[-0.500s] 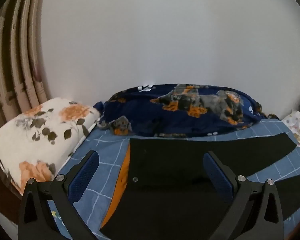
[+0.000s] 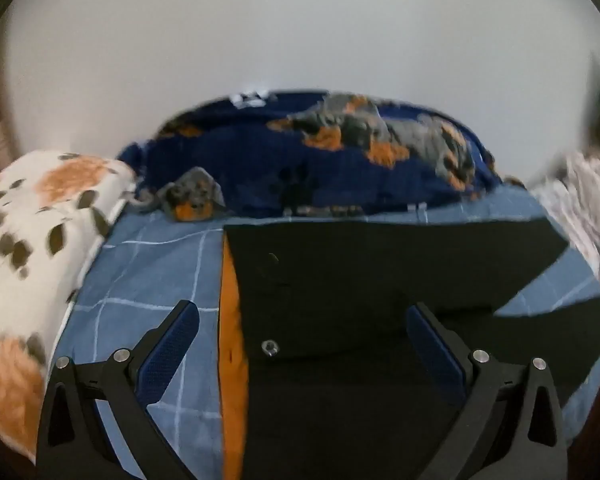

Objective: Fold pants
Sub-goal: 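Move the left tool to the black pants waistband and grasp it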

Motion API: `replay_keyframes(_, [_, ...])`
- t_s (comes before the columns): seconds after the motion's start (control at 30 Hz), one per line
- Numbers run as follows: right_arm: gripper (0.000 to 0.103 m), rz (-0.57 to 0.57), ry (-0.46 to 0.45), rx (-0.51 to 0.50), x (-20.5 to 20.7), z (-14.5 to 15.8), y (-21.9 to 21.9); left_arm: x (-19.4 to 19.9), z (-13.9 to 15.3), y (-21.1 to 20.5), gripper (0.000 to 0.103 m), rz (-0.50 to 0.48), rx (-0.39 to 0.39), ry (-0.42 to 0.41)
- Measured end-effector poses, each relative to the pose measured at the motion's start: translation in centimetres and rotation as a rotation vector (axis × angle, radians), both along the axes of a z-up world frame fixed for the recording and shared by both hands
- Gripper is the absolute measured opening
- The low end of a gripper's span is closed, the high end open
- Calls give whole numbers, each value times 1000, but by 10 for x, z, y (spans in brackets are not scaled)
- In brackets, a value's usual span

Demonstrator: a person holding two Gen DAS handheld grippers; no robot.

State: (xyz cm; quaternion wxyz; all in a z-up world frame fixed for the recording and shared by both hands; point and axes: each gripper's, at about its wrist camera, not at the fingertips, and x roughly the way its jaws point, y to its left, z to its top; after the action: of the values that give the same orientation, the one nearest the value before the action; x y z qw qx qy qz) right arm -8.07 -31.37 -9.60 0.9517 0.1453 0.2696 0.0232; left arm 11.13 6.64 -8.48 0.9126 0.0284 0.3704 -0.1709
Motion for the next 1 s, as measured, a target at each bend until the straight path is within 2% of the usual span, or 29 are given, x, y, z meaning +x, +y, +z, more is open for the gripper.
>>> replay_keyframes(0.1, [103,-3,39,4,12,-12,0,34,-17,8,100,-52,3,38])
replay_keyframes(0.17, [103,2,73,5,22,-20,3,62,-27,11,88,-67,3,60])
replay_keyframes(0.23, [103,9,101,6,32,-26,5,99,-41,18,58,-83,-8,124])
replay_keyframes(0.3, [103,13,123,-3,38,-32,7,135,-60,25,48,-84,-6,194])
replay_keyframes(0.43, [103,20,157,-24,48,-40,10,179,-81,34,48,-61,-4,230])
replay_keyframes(0.6, [103,5,207,-17,61,-51,6,219,-107,57,48,-45,-94,313])
replay_keyframes(0.7, [103,-1,236,-4,69,-59,4,232,-121,60,49,-88,-167,388])
replay_keyframes(0.83, [103,2,270,12,77,-70,3,241,-130,54,50,-136,-170,416])
replay_keyframes(0.9, [103,5,280,18,79,-73,3,244,-130,47,56,-152,-162,425])
replay_keyframes(1.0, [103,5,280,18,81,-73,3,249,-129,41,58,-184,-201,432])
